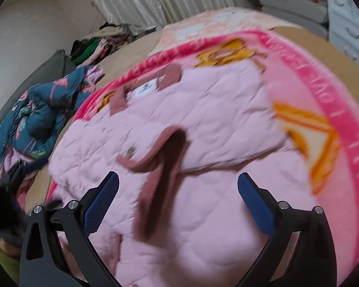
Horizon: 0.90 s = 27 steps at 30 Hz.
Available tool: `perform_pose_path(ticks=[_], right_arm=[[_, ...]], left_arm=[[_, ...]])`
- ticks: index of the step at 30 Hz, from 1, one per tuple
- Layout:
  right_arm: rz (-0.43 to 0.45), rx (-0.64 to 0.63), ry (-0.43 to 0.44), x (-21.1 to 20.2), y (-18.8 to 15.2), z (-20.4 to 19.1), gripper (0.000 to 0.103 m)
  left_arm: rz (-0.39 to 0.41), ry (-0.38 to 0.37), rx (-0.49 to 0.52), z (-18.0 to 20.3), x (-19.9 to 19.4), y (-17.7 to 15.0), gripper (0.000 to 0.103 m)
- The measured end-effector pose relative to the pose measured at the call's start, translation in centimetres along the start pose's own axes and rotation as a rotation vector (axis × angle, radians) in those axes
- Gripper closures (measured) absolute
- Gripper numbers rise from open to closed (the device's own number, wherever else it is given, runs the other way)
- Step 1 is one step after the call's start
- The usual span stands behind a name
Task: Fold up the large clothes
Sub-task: 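Grasp the mauve-trimmed front edge with the right gripper, then fold the held front edge over the jacket and open the right gripper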
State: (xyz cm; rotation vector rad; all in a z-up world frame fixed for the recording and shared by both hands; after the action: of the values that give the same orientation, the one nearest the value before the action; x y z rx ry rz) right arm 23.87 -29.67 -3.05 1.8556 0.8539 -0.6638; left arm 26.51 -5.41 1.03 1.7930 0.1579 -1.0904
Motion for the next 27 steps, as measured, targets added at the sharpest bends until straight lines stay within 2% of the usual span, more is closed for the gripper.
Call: perform_pose_path(ticks=[3, 5, 8, 11, 13, 14, 17, 18, 19, 20, 23, 27], right_arm=[[-0.049, 0.018, 0.045, 1.9, -0.6, -1.1, 0.004], [-0.079, 0.029, 0.066, 3.2, -1.2, -1.9, 0.004], [-0.102, 0.044, 0.067, 4.7, -1.7, -2.3, 0.004], [-0.089, 0.058, 0.044, 5.4, -2.0, -2.4, 0.004], [-0.076, 0.045, 0.054, 5.3, -2.0, -2.8, 0.013], [-0.075, 0.034, 0.069, 5.3, -1.9, -3.0, 0.028], [-0.053, 0.022, 0.089, 4.9, -1.8, -3.3, 0.058], [-0.039, 0.012, 0.095, 4.6, -1.8, -3.5, 0.066], [-0.023, -0.008, 0.095, 4.4, -1.7, -3.8, 0.069], [-0.002, -0.039, 0.101, 3.9, -1.6, -4.4, 0.078], [0.066, -0.153, 0.119, 2.0, -0.5, -6.6, 0.086], [0.169, -0.278, 0.140, -1.8, 3.1, -9.1, 0.090]], left_arm=[[-0.002, 0.062, -0.129, -4.2, -0.4, 0.1, 0.009], [0.005, 0.099, -0.179, -6.0, -0.9, 0.1, 0.009], [0.018, 0.166, -0.244, -8.9, -1.4, -0.2, 0.009], [0.019, 0.198, -0.312, -11.2, -1.8, -0.8, 0.009], [0.020, 0.207, -0.352, -12.5, -1.8, -1.3, 0.009], [0.019, 0.221, -0.368, -13.2, -1.7, -1.5, 0.009], [0.010, 0.258, -0.403, -14.6, -1.6, -2.2, 0.009], [0.012, 0.267, -0.426, -15.2, -1.6, -2.5, 0.009], [0.013, 0.267, -0.447, -15.8, -1.6, -2.9, 0.009], [0.012, 0.265, -0.476, -16.4, -1.6, -3.3, 0.009], [0.019, 0.261, -0.529, -17.5, -1.7, -3.9, 0.009], [0.056, 0.272, -0.591, -19.1, -2.6, -4.3, 0.009]])
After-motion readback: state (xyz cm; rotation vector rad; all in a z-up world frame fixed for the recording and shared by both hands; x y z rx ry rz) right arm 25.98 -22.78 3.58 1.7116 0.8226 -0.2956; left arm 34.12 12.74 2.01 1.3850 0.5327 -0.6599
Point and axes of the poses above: each gripper's, at about its wrist camera, not at the fingertips, and x roughly the way its jaws point, z to its right, y to its top, the point moved 1 cm from there along x, roughly the way its jaws point, and after that the axes turned 1 degree about -y, right-handed, at the moved point
